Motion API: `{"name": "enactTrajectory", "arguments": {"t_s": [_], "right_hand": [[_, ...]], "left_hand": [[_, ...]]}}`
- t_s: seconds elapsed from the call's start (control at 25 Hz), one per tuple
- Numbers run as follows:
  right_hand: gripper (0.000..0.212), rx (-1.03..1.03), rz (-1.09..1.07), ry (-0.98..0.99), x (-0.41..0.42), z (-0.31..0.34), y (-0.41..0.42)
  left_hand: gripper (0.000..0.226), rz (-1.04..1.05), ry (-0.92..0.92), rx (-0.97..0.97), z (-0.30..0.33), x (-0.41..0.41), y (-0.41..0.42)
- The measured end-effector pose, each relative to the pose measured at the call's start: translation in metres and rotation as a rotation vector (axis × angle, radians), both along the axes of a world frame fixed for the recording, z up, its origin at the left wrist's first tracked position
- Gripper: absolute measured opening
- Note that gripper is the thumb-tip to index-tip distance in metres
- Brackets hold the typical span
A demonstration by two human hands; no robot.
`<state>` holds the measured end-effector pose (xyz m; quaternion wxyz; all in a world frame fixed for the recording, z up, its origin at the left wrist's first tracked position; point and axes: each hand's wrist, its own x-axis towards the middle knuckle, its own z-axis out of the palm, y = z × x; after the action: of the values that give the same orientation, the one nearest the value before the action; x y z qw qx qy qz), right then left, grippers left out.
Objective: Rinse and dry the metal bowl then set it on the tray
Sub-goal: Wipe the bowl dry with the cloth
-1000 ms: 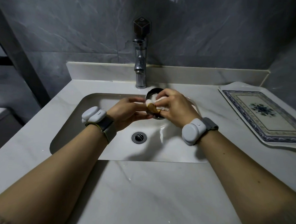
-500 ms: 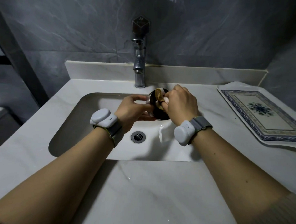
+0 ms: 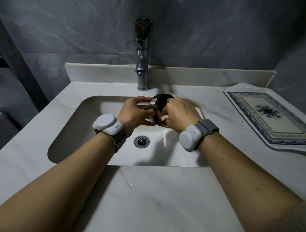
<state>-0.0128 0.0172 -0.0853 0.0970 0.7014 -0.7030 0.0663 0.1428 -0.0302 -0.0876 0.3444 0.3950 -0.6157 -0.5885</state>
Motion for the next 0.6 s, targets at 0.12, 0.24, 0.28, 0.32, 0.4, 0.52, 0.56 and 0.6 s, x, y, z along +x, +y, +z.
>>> {"name": "enactTrajectory", "arguments": {"t_s": [0.12, 0.24, 0.28, 0.32, 0.4, 0.52, 0.56, 0.6], "right_hand": [[0.017, -0.009, 0.120, -0.033, -0.0020, -0.0004, -0.0003], [0.011, -0.115, 0.186, -0.145, -0.0036, 0.0007, 0.0028], [0.011, -0.160, 0.199, -0.171, -0.0037, 0.0013, 0.0039], [0.012, -0.206, 0.205, -0.187, -0.0033, 0.0018, 0.0044], [0.016, -0.313, 0.201, -0.222, -0.0019, 0.0028, 0.0044], [0.016, -0.475, 0.136, -0.245, -0.0019, 0.0038, 0.0036], [0.015, -0.511, 0.107, -0.231, -0.0025, 0.0032, 0.0030], [0.015, -0.537, 0.070, -0.215, -0.0035, 0.0026, 0.0027]], "left_hand": [[0.045, -0.042, 0.016, 0.018, 0.0010, 0.0032, 0.0009], [0.045, -0.056, 0.058, 0.064, 0.0039, 0.0067, 0.0000], [0.044, -0.055, 0.068, 0.081, 0.0048, 0.0075, 0.0000], [0.043, -0.052, 0.077, 0.096, 0.0057, 0.0083, 0.0000], [0.038, -0.054, 0.096, 0.118, 0.0064, 0.0083, 0.0010], [0.031, -0.081, 0.107, 0.122, 0.0062, 0.0057, 0.0041], [0.032, -0.091, 0.109, 0.125, 0.0064, 0.0048, 0.0049], [0.032, -0.099, 0.112, 0.129, 0.0066, 0.0033, 0.0057]]}}
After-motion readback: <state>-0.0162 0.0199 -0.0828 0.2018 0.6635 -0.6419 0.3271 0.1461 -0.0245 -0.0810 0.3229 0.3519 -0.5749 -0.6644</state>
